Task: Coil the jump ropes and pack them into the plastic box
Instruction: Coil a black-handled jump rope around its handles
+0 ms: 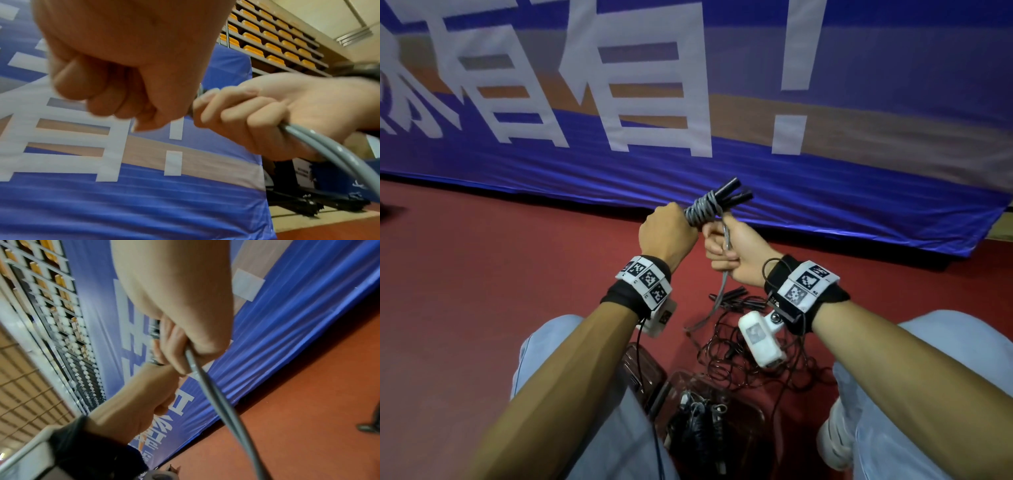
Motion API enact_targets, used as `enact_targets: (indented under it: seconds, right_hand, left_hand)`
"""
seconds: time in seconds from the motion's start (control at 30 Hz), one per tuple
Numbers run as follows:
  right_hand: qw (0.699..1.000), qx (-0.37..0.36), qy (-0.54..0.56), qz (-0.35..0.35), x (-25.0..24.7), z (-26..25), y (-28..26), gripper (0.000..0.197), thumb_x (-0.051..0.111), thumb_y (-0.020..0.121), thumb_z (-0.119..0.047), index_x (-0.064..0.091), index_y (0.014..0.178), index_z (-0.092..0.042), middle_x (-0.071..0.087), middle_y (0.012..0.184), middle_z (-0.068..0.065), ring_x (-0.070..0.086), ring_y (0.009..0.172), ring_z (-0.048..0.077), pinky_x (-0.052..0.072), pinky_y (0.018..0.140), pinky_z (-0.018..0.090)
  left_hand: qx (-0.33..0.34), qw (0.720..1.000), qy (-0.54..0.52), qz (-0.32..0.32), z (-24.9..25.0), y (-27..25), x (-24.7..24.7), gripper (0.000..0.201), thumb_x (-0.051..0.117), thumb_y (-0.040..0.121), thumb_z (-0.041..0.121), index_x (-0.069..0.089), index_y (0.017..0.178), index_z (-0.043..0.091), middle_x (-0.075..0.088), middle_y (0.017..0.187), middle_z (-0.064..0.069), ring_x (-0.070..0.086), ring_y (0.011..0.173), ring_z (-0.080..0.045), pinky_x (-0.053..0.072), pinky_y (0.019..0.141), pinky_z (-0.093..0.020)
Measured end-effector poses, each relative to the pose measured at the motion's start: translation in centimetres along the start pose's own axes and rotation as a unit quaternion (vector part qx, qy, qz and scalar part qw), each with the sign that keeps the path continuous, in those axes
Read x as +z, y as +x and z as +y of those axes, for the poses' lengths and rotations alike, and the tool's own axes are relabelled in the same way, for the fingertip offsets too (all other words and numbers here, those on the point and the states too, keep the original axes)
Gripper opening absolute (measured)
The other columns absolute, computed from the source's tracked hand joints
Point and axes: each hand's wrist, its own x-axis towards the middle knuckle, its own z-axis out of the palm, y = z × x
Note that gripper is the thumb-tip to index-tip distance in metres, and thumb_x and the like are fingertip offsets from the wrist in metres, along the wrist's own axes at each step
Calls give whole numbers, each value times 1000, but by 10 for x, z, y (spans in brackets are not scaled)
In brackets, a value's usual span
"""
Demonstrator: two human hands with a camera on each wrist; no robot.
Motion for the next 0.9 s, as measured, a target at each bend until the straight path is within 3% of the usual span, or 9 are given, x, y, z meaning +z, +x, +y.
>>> enact_targets:
  seconds: [0.1,0.2,0.3,0.4,0.47,0.53,0.67,0.77,0.9]
  right_hand:
    - [986,62,-102,115,3,7,6,35,27,111,-24,43,81,-12,38,51,1,22,28,3,15,26,16]
    - [939,79,-287,173,9,9,0,27,30,103,-7,47,83,-11,45,57,3,29,29,6,18,29,14]
    - [870,19,-443,215,1,6,-3,29,41,105,-9,60,83,-5,56,65,5,43,28,4,27,31,15]
    - [768,-35,-601,217,-14,-4,-3,36,56,102,-25,74,84,0,73,76,9,64,57,16,50,54,27]
    - [730,-53,-655,190,-22,-12,-7,42,58,102,-31,75,77,-3,71,68,4,59,55,18,47,56,28]
    - [710,-68,-685,149,-27,-17,-14,45,59,103,-34,72,71,-6,61,58,-1,48,48,14,39,49,25]
    - [680,-104,-718,109,-33,-15,-20,46,60,101,-44,69,74,-7,50,54,0,42,48,19,36,52,29]
    - [636,-149,-742,150,-35,-21,-25,54,77,82,-58,64,67,-7,52,54,3,44,48,19,33,49,28]
    - [662,-139,-722,149,-45,-35,-24,62,89,59,-62,58,63,-9,57,58,5,47,52,20,42,50,34]
  left_hand:
    - [-34,990,111,-75,-9,1,14,16,64,86,23,66,96,12,71,98,-10,69,91,-33,43,68,-33]
    - [-28,972,190,-139,-10,-1,26,23,64,88,25,69,108,14,71,105,-6,70,97,-27,43,70,-32]
    - [8,959,213,-186,-9,-2,29,24,60,90,23,67,111,12,71,105,-6,69,96,-27,45,71,-32]
    - [50,951,202,-228,-13,0,27,27,58,90,21,64,113,9,69,104,-9,67,93,-30,47,72,-34]
    - [84,946,205,-236,-16,1,22,26,58,89,21,63,111,9,66,99,-8,64,88,-30,47,72,-35]
    - [122,939,222,-234,-18,3,19,24,59,88,21,63,108,9,66,98,-9,64,87,-31,47,71,-36]
    - [180,927,241,-226,-24,8,14,16,60,85,22,62,98,12,69,102,-11,67,93,-34,45,69,-35]
    - [218,914,264,-219,-26,9,12,13,59,85,22,63,95,14,70,101,-11,68,93,-34,45,69,-36]
    - [270,896,285,-206,-23,7,15,15,58,86,24,64,94,13,70,97,-10,68,88,-34,45,67,-36]
